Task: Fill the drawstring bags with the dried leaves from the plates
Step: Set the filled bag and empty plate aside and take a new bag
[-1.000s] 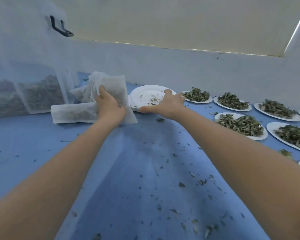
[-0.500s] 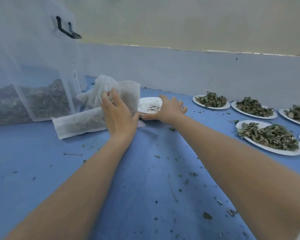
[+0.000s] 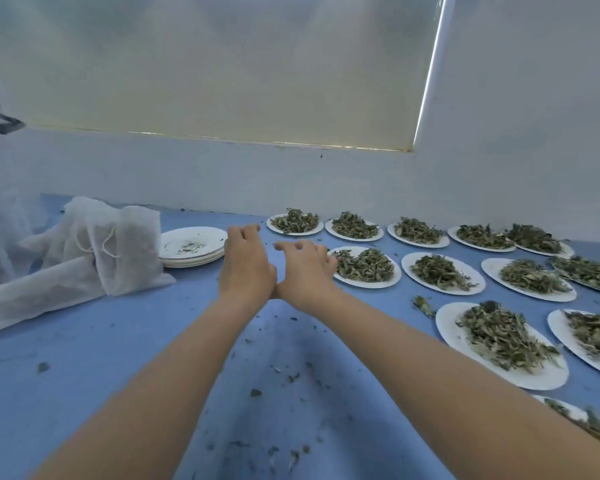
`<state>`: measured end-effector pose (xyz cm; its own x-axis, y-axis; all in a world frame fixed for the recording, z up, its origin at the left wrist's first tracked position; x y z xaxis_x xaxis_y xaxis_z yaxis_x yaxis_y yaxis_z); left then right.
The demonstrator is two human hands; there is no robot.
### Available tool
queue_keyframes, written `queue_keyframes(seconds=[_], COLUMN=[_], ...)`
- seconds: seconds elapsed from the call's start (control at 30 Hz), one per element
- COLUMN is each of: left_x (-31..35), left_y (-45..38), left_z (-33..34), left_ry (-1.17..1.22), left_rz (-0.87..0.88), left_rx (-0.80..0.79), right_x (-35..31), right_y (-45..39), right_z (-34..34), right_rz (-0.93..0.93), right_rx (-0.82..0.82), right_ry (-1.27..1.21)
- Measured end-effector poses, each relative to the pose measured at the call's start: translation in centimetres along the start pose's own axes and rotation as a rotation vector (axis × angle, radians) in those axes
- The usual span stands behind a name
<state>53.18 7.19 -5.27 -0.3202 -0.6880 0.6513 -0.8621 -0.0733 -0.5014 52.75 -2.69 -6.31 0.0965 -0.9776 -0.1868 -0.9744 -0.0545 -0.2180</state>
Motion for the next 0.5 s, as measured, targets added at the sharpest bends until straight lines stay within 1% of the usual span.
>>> queue_keyframes(seconds=[0.13,0.2,0.23,0.3,0.37,0.4,0.43,0.5], left_x=[4.3,5.5,5.7,5.2,4.3,3.8,3.5,3.3], left_y=[0.0,-0.2,-0.3,-0.6,-0.7,-0.7,-0.8,-1.1], left_z=[4.7,7.2,8.4,10.7,12.6,13.4,14.1,15.0], left_ry=[0.014,0.074,0.113,0.199,0.264,0.27,0.264,0.251], left_rz=[0.028,0.003,-0.049,-0.227,-0.406,-0.46,-0.483,-0.476], left_rx=[-0.123,-0.18,-0.209,-0.261,-0.285,-0.288,-0.286,-0.264], right_x=[5.3,8.1,9.6,12.4,14.6,15.5,16.1,16.6], right_y=[1.4,1.2,1.0,0.4,-0.1,-0.4,-0.6,-1.2], right_z=[-1.0,-1.5,-1.6,-1.5,-1.0,-0.7,-0.3,0.4], right_rz=[0.083,0.15,0.198,0.303,0.381,0.402,0.416,0.425], right_rx=[-0.008,-0.037,-0.066,-0.138,-0.208,-0.233,-0.25,-0.264], right_ry=[0.035,0.058,0.067,0.087,0.094,0.089,0.08,0.073])
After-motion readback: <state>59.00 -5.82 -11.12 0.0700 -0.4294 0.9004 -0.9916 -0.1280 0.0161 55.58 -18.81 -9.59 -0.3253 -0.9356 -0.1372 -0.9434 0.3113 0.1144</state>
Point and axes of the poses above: each hand's wrist, its own y-axis away from the middle knuckle, its own z-axis out of the palm, x = y × z, the point moved 5 cm from there along -y, towards the middle knuckle, and after that the axes turned 12 degrees about y, right-handed, at the moved point
